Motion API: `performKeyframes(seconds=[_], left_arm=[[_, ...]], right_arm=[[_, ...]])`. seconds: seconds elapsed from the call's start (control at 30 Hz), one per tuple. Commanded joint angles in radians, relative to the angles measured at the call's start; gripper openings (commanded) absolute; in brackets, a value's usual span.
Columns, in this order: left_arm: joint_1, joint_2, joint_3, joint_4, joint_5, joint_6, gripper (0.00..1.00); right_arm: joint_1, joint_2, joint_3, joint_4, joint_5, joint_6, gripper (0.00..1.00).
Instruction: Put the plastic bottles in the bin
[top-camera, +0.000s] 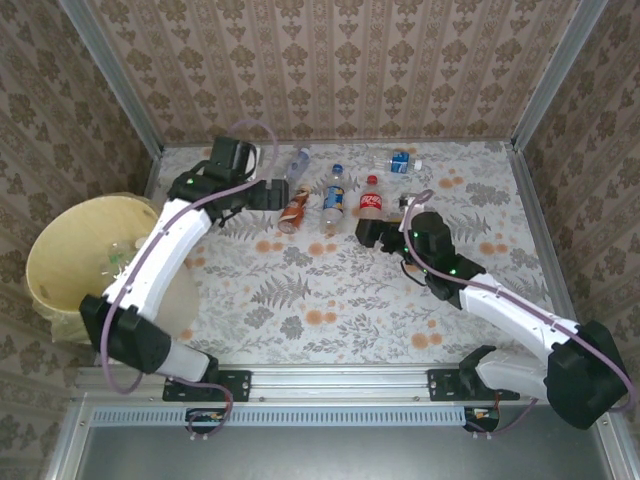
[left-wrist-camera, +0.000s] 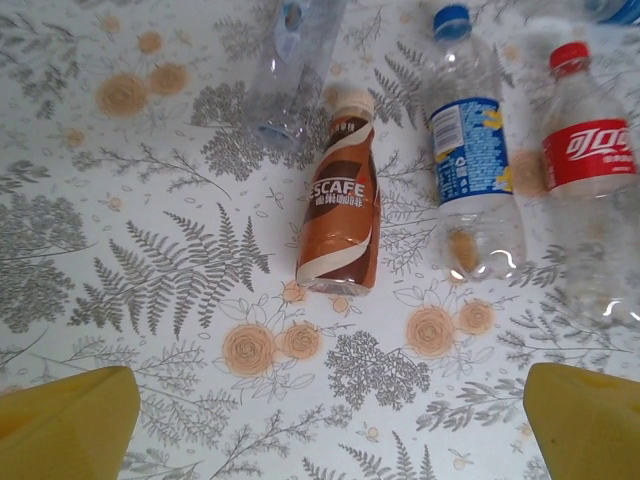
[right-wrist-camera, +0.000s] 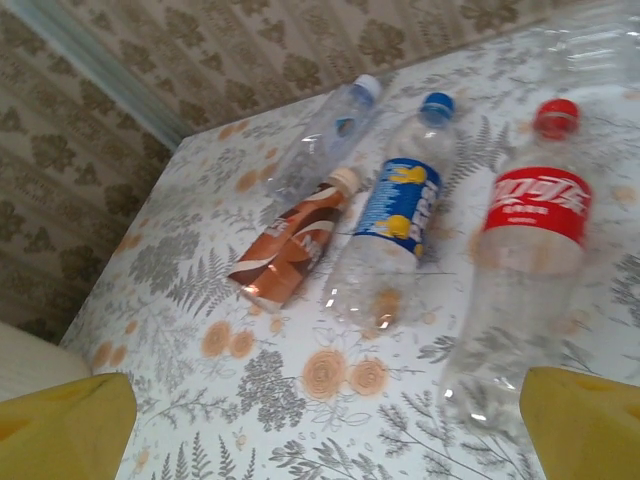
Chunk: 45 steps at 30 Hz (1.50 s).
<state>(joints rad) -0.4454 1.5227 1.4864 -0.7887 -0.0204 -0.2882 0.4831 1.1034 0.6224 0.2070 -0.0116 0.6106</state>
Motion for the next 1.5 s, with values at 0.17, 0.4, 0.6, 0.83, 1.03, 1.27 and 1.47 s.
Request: performKeyframes(seconds=[0.17, 0.4, 0.6, 0.83, 1.03, 1.27, 1.47], left_arm=[[-0.004, 0.233, 0.026, 0.111, 0.075, 0.059, 1.0], [-0.004, 0.425, 0.104, 0.134, 0.047, 0.061, 1.0], [-0.005, 0.497, 0.104, 0.2, 0.05, 0.065, 1.0], [-0.004, 0.582, 0.172, 0.189, 0.049, 0.102, 0.9], [-0.042, 0.636, 0.216, 0.17, 0.028, 0.099, 0.85], [-0.05, 0.668, 0.237, 0.152, -0.001, 0.08, 0.8], [-0.05, 0.668, 0.225, 0.148, -0.033, 0.075, 0.78]], right_arm=[[-0.045, -0.075, -0.054, -0.032, -0.048, 0.071, 1.0], [-0.051, -0.089, -0.064, -0.046, -0.05, 0.074, 1.0], [-0.056, -0.088, -0.061, -0.049, -0.048, 0.072, 1.0], [-0.06, -0.081, -0.057, -0.055, -0.052, 0.071, 1.0], [-0.062, -0.083, -0.058, -0.061, -0.049, 0.071, 1.0], [-0.066, -0.083, -0.064, -0.061, -0.047, 0.072, 1.0], [-0.067, -0.084, -0.069, -0.061, -0.047, 0.074, 1.0]])
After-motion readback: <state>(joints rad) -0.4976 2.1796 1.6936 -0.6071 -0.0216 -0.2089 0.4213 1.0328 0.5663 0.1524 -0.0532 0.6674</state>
